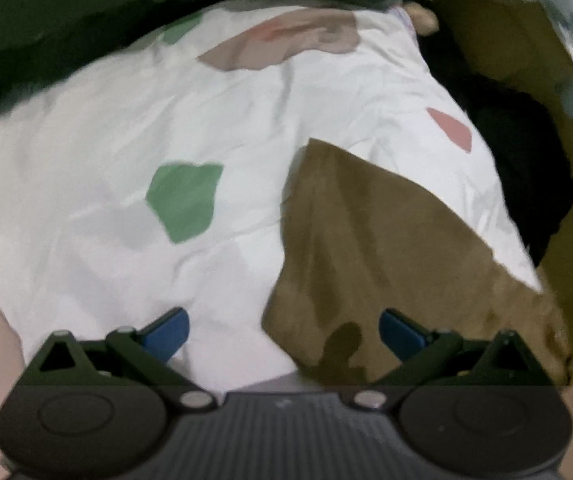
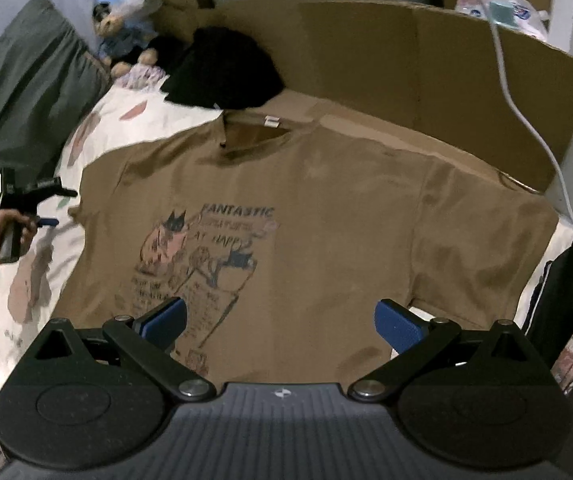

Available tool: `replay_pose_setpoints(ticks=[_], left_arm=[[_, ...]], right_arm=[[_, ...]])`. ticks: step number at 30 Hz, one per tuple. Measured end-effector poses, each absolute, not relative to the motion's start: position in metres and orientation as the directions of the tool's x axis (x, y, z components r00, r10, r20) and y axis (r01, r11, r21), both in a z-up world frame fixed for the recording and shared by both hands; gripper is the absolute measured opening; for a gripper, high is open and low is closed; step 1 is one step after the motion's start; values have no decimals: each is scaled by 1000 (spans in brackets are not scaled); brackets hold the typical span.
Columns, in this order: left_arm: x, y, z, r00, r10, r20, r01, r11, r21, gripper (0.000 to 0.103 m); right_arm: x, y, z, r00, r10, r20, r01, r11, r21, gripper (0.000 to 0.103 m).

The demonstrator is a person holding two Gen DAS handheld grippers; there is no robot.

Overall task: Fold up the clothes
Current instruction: 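Lower the left tool onto the sleeve edge and close its fingers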

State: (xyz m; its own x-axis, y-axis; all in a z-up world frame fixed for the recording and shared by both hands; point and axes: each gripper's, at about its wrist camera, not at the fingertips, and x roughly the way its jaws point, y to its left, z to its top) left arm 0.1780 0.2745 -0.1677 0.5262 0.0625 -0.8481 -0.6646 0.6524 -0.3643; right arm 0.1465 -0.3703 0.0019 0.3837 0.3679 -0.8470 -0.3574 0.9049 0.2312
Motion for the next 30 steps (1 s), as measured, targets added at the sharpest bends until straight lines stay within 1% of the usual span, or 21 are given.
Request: replay_pose_setpoints(ticks=[2, 6, 8, 11, 13, 16, 17, 21, 23, 25, 30], left_arm=[[173, 276, -170, 544, 46, -838, -666, 632, -398, 103], [160, 286, -174, 606, 12, -795, -699, 486, -525, 102], [154, 288, -173, 636, -3, -772, -695, 433, -574, 100], [157, 287, -167, 627, -32, -779, -700, 417, -580, 94], [160, 284, -161, 666, -74, -743, -658, 410, -631, 87], [163, 276, -159, 689, -105, -717, -628, 407, -663, 86], [163, 273, -163, 690, -120, -714, -629, 390, -673, 86], [159, 268, -183, 672, -153, -725, -675, 276, -684, 77], [154, 272, -194, 694, -160, -702, -682, 168, -712, 76], [156, 276, -198, 707, -148, -691, -678, 135, -723, 74], [157, 280, -212, 736, -106, -669, -669, 44, -742, 74]], right_arm=[[146, -368, 0, 380, 364, -850, -355, 906, 229, 103], [149, -370, -1, 378, 355, -855, -325, 916, 236, 103], [149, -372, -1, 380, 352, -855, -314, 919, 239, 103], [148, -375, -2, 380, 343, -859, -305, 923, 234, 103], [148, -374, -4, 376, 344, -860, -298, 924, 240, 103], [147, -371, -5, 368, 343, -864, -312, 921, 233, 103], [147, -369, -5, 366, 343, -865, -319, 920, 230, 103], [146, -366, -6, 358, 338, -870, -344, 914, 214, 103], [145, -365, -6, 356, 337, -872, -352, 913, 209, 103], [144, -364, -6, 356, 337, -872, -357, 911, 207, 103], [143, -363, -9, 346, 332, -877, -365, 909, 200, 103]])
